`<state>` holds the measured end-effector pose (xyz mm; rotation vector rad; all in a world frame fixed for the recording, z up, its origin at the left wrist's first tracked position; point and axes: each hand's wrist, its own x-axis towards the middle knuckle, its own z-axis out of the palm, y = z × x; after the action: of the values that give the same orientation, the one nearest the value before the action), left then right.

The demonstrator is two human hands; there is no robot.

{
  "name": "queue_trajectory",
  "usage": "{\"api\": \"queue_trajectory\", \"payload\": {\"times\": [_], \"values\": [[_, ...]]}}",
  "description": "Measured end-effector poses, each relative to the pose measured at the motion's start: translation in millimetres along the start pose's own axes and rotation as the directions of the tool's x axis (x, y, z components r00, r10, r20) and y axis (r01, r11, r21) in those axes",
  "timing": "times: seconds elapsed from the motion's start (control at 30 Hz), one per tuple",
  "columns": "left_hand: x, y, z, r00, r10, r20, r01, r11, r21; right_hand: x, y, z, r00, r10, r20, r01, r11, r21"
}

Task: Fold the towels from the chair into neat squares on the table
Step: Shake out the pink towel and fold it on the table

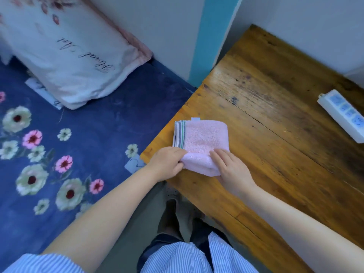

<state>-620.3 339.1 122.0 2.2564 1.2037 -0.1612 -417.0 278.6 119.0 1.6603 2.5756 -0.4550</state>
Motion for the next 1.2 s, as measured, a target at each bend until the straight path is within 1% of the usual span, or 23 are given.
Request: {"api": "queue_trajectory", "payload": {"times": [0.07, 0.13, 0.2, 0.23, 0.33, 0.37, 0.43, 0.47, 0.5, 0.53, 0.6, 0.63, 0.67, 0.7, 0.8, 0.83, 0.93, 1.0, 1.03, 1.1, 1.17, 1.2], "values": [[-23, -6, -3, 0.994, -0.105, -0.026, 0.102, 0.99, -0.098, 11, -9, -10, 0.996, -0.089, -0.022, 0.09, 0.995, 0.033], [-42, -16, -6, 0.982, -0.186, -0.039, 0.178, 0.97, -0.165, 24, -20, -24, 0.989, -0.144, -0.021, 0.145, 0.988, 0.046], [-79, -30, -11, 0.953, -0.283, -0.11, 0.256, 0.944, -0.209, 42, -46, -34, 0.974, -0.226, -0.008, 0.226, 0.973, 0.036], [-91, -35, -13, 0.939, -0.316, -0.135, 0.282, 0.934, -0.22, 52, -56, -41, 0.971, -0.238, -0.003, 0.238, 0.971, 0.026], [-147, -60, -21, 0.866, -0.443, -0.232, 0.381, 0.885, -0.268, 80, -114, -56, 0.953, -0.303, 0.035, 0.303, 0.953, -0.003], [-180, -79, -22, 0.822, -0.494, -0.284, 0.407, 0.858, -0.312, 94, -152, -58, 0.936, -0.344, 0.071, 0.345, 0.939, -0.011], [-198, -90, -23, 0.804, -0.521, -0.287, 0.422, 0.84, -0.341, 106, -175, -63, 0.942, -0.318, 0.109, 0.318, 0.948, 0.021], [-212, -97, -23, 0.795, -0.545, -0.268, 0.45, 0.825, -0.343, 113, -190, -61, 0.938, -0.325, 0.121, 0.324, 0.946, 0.029], [-237, -111, -23, 0.781, -0.566, -0.265, 0.467, 0.811, -0.353, 124, -219, -56, 0.929, -0.338, 0.154, 0.337, 0.941, 0.031], [-252, -119, -23, 0.774, -0.572, -0.272, 0.474, 0.808, -0.349, 130, -237, -55, 0.926, -0.332, 0.182, 0.332, 0.943, 0.032], [-297, -155, -17, 0.766, -0.569, -0.3, 0.467, 0.812, -0.349, 150, -297, -46, 0.912, -0.353, 0.208, 0.358, 0.934, 0.014], [-308, -163, -16, 0.778, -0.559, -0.286, 0.463, 0.818, -0.341, 155, -312, -45, 0.907, -0.35, 0.234, 0.36, 0.933, 0.001], [-325, -181, -13, 0.783, -0.569, -0.252, 0.491, 0.813, -0.312, 161, -338, -41, 0.898, -0.358, 0.257, 0.371, 0.929, -0.004], [-350, -202, -11, 0.769, -0.591, -0.246, 0.53, 0.803, -0.274, 173, -372, -34, 0.881, -0.373, 0.291, 0.396, 0.918, -0.021], [-394, -241, -7, 0.761, -0.563, -0.323, 0.564, 0.82, -0.099, 189, -436, -31, 0.843, -0.402, 0.358, 0.447, 0.893, -0.051], [-406, -255, -3, 0.745, -0.56, -0.362, 0.582, 0.811, -0.057, 195, -454, -30, 0.831, -0.412, 0.373, 0.466, 0.883, -0.063], [-440, -294, -6, 0.698, -0.555, -0.453, 0.58, 0.809, -0.095, 217, -502, -26, 0.781, -0.446, 0.438, 0.535, 0.839, -0.099], [-456, -311, -20, 0.714, -0.523, -0.465, 0.556, 0.828, -0.078, 232, -525, -27, 0.739, -0.46, 0.493, 0.579, 0.807, -0.115], [-463, -322, -27, 0.717, -0.528, -0.456, 0.552, 0.829, -0.091, 241, -537, -28, 0.717, -0.46, 0.523, 0.596, 0.794, -0.119], [-471, -342, -36, 0.715, -0.57, -0.405, 0.55, 0.816, -0.179, 259, -554, -32, 0.682, -0.463, 0.566, 0.629, 0.767, -0.131], [-479, -360, -51, 0.733, -0.615, -0.29, 0.554, 0.787, -0.271, 279, -568, -40, 0.667, -0.488, 0.563, 0.66, 0.738, -0.141], [-482, -371, -59, 0.724, -0.629, -0.283, 0.547, 0.774, -0.32, 291, -576, -44, 0.661, -0.503, 0.557, 0.673, 0.725, -0.144]]}}
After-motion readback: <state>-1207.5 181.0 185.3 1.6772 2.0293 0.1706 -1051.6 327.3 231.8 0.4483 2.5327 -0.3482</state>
